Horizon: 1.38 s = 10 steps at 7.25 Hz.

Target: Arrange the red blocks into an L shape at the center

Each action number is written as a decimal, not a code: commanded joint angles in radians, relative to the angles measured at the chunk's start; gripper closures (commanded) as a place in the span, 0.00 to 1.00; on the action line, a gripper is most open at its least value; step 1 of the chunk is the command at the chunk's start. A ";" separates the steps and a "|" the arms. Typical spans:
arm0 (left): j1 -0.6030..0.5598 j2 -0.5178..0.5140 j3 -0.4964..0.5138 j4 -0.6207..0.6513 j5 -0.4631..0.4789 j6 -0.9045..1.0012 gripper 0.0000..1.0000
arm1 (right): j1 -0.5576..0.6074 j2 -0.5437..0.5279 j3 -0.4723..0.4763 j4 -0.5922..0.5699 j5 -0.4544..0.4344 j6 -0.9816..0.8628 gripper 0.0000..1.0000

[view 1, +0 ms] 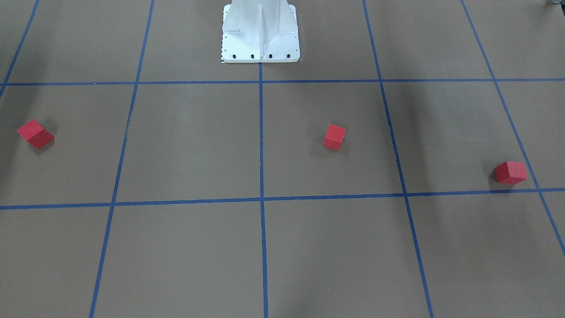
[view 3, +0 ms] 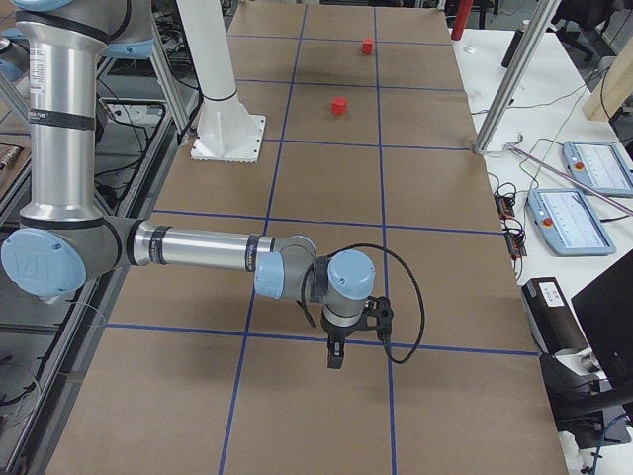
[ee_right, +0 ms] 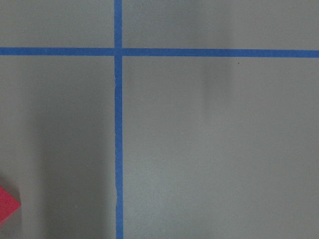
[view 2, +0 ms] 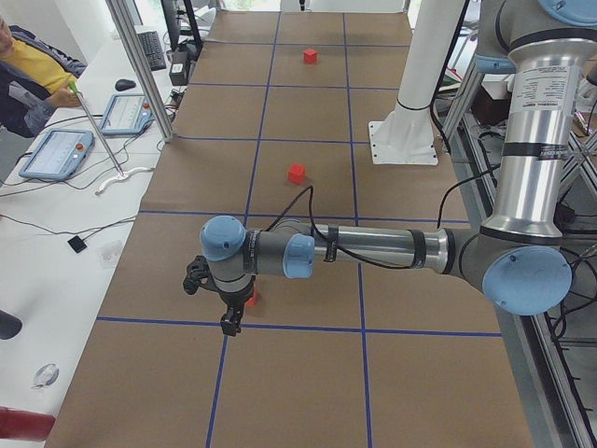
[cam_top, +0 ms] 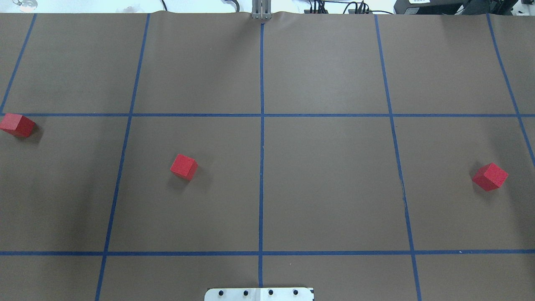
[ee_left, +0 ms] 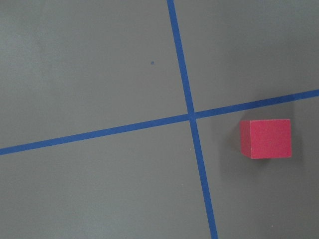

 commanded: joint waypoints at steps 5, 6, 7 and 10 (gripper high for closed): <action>0.002 -0.001 -0.015 -0.020 -0.001 -0.005 0.00 | 0.000 0.018 0.094 0.027 0.004 0.011 0.00; 0.002 -0.002 -0.014 -0.067 0.001 -0.009 0.00 | -0.003 0.018 0.095 0.093 0.004 0.014 0.00; 0.002 -0.002 -0.014 -0.121 0.002 -0.012 0.00 | -0.005 0.021 0.079 0.214 0.002 0.011 0.00; 0.002 -0.041 0.006 -0.316 0.001 -0.012 0.00 | -0.006 -0.008 0.024 0.409 0.113 0.011 0.00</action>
